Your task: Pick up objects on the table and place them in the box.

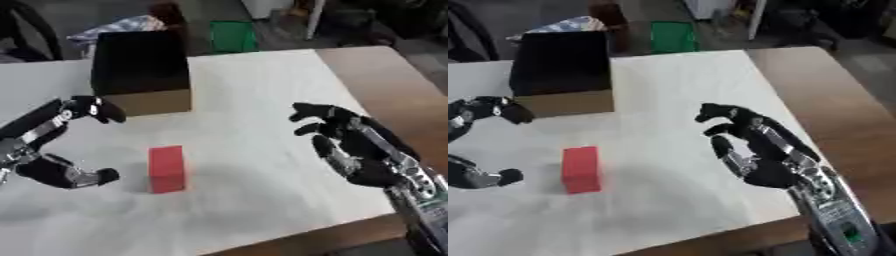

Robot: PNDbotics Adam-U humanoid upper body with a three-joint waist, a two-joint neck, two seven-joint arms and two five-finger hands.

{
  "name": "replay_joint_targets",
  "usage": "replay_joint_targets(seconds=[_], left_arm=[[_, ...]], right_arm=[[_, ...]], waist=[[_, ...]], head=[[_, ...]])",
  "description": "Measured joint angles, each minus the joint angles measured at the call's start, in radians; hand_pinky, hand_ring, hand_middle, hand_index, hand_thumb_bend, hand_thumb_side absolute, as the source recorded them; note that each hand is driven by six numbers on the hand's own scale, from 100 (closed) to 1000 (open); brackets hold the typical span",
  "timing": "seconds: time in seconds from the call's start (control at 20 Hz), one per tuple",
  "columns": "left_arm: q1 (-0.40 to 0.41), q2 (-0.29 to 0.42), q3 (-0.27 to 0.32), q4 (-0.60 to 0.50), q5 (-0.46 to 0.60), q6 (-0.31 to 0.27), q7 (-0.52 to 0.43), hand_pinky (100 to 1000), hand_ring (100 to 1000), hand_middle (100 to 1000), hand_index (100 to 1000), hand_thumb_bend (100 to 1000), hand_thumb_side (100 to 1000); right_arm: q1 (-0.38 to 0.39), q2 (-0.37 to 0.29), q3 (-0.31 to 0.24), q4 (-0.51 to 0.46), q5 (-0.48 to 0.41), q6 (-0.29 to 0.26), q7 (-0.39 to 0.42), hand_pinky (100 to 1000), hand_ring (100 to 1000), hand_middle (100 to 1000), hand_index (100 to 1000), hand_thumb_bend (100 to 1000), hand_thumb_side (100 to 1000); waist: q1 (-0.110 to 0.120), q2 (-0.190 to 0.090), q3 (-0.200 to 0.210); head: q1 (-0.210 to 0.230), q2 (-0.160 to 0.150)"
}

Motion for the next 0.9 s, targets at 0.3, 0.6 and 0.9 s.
replay_joint_targets(seconds=[0.3, 0.6, 0.9], left_arm=[[-0.08, 0.0, -0.078, 0.061, -0.125, -0.011, 0.012, 705, 747, 692, 786, 669, 301], [-0.119, -0.002, -0.133, 0.14, -0.234, -0.022, 0.041, 700, 740, 687, 784, 709, 315], [-0.142, -0.028, -0.155, 0.198, -0.304, -0.031, 0.071, 697, 739, 689, 782, 707, 343]], right_arm=[[0.0, -0.001, 0.029, 0.008, 0.013, -0.011, 0.052, 777, 1000, 773, 850, 100, 554], [0.007, -0.001, 0.042, 0.015, 0.021, -0.023, 0.088, 777, 1000, 773, 850, 100, 556], [0.008, -0.001, 0.046, 0.02, 0.021, -0.023, 0.094, 776, 1000, 773, 850, 100, 557]], waist=[[0.003, -0.005, -0.015], [0.007, -0.011, -0.021], [0.007, -0.017, -0.027]], head=[[-0.002, 0.0], [-0.005, 0.0], [-0.008, 0.0]])
